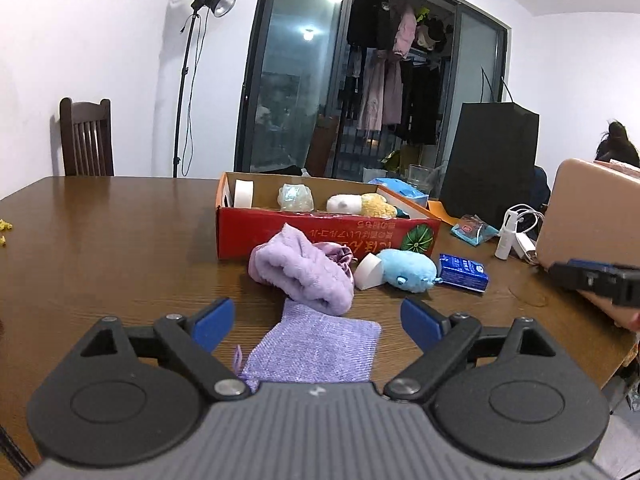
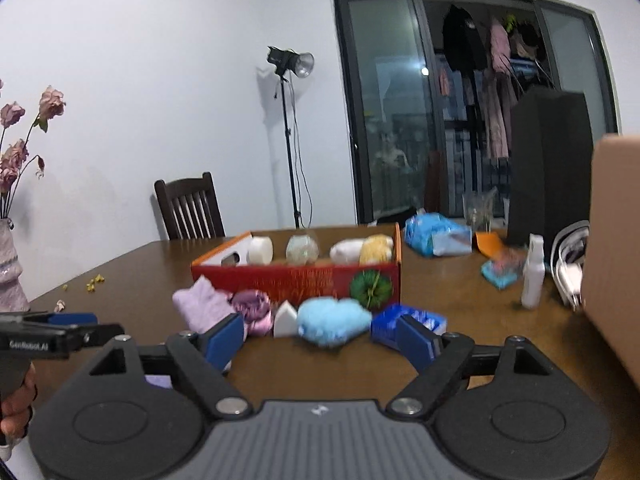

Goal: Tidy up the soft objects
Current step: 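Move both tools back toward the lavender drawstring pouch on the table, then close both tools on the lavender drawstring pouch and lift it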

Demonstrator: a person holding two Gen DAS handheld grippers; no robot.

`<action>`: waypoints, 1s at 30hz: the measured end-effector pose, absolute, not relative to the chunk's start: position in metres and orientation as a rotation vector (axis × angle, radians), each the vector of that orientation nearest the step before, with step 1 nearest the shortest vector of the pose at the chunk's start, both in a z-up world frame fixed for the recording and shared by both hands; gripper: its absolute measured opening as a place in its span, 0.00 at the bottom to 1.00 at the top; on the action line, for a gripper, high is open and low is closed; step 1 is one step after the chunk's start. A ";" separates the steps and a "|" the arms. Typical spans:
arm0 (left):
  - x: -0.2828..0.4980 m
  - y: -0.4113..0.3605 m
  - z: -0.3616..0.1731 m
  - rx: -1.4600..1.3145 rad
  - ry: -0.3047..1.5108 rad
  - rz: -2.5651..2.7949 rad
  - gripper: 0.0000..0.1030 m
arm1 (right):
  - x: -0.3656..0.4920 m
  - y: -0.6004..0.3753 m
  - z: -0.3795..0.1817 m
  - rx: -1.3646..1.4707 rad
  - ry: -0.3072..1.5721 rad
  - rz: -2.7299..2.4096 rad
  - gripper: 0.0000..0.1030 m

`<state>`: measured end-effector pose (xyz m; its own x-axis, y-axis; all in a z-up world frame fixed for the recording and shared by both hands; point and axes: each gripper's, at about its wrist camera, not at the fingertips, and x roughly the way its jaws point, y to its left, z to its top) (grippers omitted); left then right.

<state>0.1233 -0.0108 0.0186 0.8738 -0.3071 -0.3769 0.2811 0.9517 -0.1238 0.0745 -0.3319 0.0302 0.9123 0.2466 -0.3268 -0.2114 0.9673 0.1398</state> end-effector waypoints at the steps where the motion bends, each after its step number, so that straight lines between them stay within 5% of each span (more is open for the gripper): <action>1: 0.124 -0.012 0.019 -0.063 0.405 -0.310 0.89 | 0.074 -0.331 0.027 0.106 0.360 0.234 0.81; 13: 0.138 0.004 -0.025 -0.062 0.551 -0.278 0.88 | 0.128 -0.277 0.002 0.079 0.471 0.406 0.79; 18: 0.149 0.007 -0.035 -0.039 0.594 -0.286 0.79 | 0.166 -0.240 0.002 0.038 0.498 0.497 0.78; 24: 0.143 0.021 -0.036 -0.064 0.574 -0.290 0.58 | 0.213 -0.213 -0.014 0.061 0.622 0.558 0.75; 30: 0.139 0.025 -0.032 -0.081 0.586 -0.304 0.33 | 0.205 -0.211 -0.027 0.156 0.657 0.604 0.53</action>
